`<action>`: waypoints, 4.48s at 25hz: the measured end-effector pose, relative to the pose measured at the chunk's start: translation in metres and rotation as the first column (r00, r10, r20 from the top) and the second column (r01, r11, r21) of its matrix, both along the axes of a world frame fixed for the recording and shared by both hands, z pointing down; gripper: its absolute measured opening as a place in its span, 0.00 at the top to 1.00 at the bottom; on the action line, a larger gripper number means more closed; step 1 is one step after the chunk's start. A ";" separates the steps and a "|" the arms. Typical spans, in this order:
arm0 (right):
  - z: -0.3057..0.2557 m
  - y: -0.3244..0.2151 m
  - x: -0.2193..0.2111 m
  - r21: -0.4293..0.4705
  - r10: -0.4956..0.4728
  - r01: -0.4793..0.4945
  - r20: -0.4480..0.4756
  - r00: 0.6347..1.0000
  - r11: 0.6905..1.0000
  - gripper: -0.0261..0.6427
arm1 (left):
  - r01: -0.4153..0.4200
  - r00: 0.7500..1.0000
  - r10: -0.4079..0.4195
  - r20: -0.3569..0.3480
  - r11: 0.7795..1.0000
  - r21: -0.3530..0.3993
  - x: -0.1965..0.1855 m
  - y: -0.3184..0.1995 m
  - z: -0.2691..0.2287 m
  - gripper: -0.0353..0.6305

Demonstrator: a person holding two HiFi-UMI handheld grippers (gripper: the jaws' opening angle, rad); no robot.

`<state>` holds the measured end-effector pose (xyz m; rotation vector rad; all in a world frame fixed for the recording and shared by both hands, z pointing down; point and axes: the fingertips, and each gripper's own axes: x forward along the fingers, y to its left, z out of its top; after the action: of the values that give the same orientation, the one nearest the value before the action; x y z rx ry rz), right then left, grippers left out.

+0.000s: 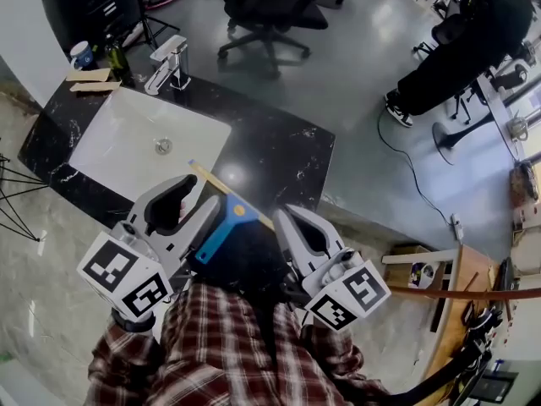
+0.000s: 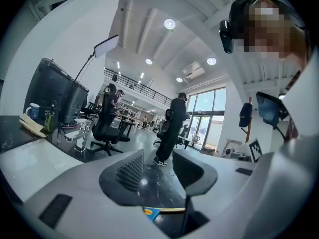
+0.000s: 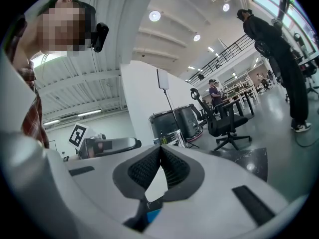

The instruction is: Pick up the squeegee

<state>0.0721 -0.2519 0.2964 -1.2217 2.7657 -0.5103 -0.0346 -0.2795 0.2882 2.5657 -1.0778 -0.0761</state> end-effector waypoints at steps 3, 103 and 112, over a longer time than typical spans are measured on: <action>0.000 -0.001 -0.001 0.000 -0.004 0.004 -0.001 1.000 1.000 0.94 | -0.011 0.999 0.010 0.053 1.000 0.019 0.002 0.000 0.003 0.58; 0.009 -0.009 0.000 0.011 0.100 -0.100 -0.070 0.992 0.995 0.94 | -0.114 0.993 0.112 0.037 0.992 0.057 0.023 -0.019 -0.007 0.74; 0.010 -0.005 0.002 0.015 0.087 -0.086 -0.054 0.995 0.996 0.94 | -0.116 0.992 0.114 0.047 0.992 0.053 0.027 -0.018 -0.001 0.74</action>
<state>0.0740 -0.2574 0.3063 -1.3657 2.7406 -0.4585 -0.0079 -0.2974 0.2868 2.6857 -0.9537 -0.0214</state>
